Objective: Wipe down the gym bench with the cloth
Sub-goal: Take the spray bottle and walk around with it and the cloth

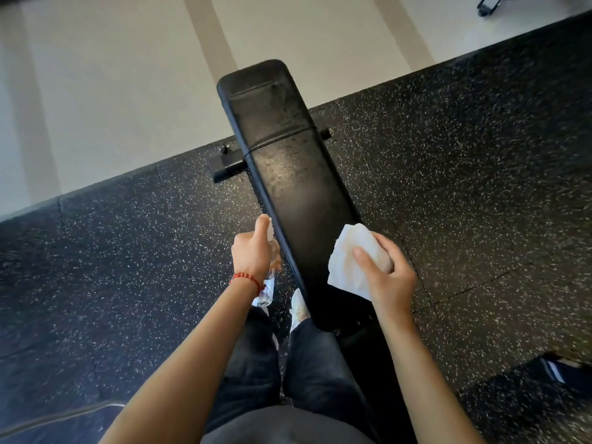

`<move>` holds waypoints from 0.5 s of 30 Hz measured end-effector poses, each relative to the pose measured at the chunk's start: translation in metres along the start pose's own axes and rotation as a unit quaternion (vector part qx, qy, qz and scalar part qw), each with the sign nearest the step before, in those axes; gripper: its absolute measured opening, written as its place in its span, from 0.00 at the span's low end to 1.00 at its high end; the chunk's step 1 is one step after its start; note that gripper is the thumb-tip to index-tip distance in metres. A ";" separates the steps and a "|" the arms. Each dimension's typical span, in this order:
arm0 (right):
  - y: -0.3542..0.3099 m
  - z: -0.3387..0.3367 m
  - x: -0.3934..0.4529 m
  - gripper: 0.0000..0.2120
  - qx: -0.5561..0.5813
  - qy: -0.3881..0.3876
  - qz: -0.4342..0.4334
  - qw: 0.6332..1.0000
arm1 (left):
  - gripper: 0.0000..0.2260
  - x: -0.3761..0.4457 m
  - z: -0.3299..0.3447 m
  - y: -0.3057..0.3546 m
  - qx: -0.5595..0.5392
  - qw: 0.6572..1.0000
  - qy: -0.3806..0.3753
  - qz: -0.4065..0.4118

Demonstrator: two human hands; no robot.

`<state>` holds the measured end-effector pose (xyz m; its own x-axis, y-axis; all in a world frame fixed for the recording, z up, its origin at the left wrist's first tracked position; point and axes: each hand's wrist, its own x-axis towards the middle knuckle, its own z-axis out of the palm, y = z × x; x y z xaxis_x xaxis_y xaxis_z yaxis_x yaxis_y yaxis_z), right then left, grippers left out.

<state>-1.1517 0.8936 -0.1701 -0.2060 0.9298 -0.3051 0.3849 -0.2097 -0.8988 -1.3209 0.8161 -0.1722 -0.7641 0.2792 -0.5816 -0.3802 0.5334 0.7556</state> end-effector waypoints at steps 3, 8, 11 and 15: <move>-0.015 0.021 0.019 0.14 -0.011 -0.020 -0.010 1.000 | 0.25 0.029 -0.006 0.016 0.012 1.000 0.017 0.003; -0.039 0.062 0.045 0.14 -0.017 -0.037 -0.011 0.999 | 0.26 0.075 -0.018 0.045 0.022 1.000 0.008 0.001; -0.056 0.097 0.062 0.13 -0.018 -0.034 -0.011 0.999 | 0.23 0.111 -0.027 0.069 -0.006 1.000 -0.001 -0.005; -0.086 0.149 0.082 0.14 -0.026 -0.013 -0.007 1.000 | 0.22 0.170 -0.047 0.104 -0.006 1.000 -0.011 -0.009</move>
<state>-1.3363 0.9427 -0.1647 -0.2348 0.9245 -0.3004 0.4274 -0.1794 -0.8861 -1.5150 0.8817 -0.1787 -0.7453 0.2881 -0.6013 -0.3993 0.5293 0.7486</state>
